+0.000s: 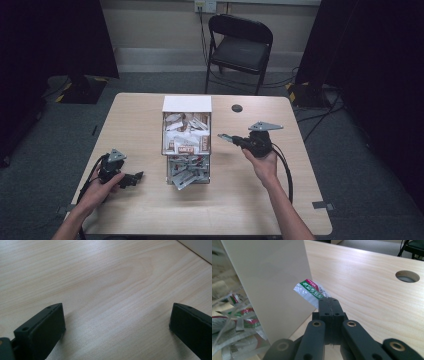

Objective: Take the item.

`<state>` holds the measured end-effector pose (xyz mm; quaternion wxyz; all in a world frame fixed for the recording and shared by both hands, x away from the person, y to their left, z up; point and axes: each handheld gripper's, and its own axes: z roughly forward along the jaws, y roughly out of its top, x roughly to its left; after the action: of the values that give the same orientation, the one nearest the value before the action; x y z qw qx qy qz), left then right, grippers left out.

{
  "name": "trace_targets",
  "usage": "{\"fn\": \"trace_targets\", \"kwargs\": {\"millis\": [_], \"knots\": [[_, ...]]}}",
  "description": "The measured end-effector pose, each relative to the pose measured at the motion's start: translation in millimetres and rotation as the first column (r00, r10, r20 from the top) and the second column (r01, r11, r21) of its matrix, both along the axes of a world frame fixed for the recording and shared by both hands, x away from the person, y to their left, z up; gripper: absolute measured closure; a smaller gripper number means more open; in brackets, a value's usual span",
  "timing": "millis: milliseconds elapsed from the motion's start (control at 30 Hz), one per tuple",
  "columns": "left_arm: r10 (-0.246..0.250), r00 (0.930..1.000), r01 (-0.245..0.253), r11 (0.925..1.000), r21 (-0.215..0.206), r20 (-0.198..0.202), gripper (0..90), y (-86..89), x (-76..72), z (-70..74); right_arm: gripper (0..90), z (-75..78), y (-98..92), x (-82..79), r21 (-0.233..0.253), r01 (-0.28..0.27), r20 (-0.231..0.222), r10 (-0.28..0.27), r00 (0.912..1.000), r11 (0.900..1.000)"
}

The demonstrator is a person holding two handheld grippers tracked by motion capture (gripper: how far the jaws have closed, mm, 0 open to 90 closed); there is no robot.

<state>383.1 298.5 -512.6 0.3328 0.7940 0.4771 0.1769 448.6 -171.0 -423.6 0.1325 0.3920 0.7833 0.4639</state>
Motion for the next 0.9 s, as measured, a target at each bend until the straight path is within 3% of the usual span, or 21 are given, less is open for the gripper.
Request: {"fn": "trace_targets", "kwargs": {"millis": [200, 433, 900], "knots": [[0.0, 1.0, 0.0, 1.0, 0.0, 0.0, 0.0, 0.0, 0.0, 0.0, 90.0, -15.2, 1.8, -2.1, -0.023, 0.002, -0.033, -0.003, 0.9994, 1.0], [0.0, 1.0, 0.0, 1.0, 0.001, -0.002, 0.0, 0.0, -0.2, 0.1, 90.0, -31.2, -1.7, -2.7, -0.017, 0.024, -0.059, -0.025, 0.9979, 1.0], [-0.004, 1.0, 0.004, 1.0, 0.002, -0.002, 0.0, 0.3, -0.6, 0.2, 90.0, -47.1, -0.5, -4.8, -0.039, 0.002, -0.079, -0.005, 0.9968, 0.999]]}}
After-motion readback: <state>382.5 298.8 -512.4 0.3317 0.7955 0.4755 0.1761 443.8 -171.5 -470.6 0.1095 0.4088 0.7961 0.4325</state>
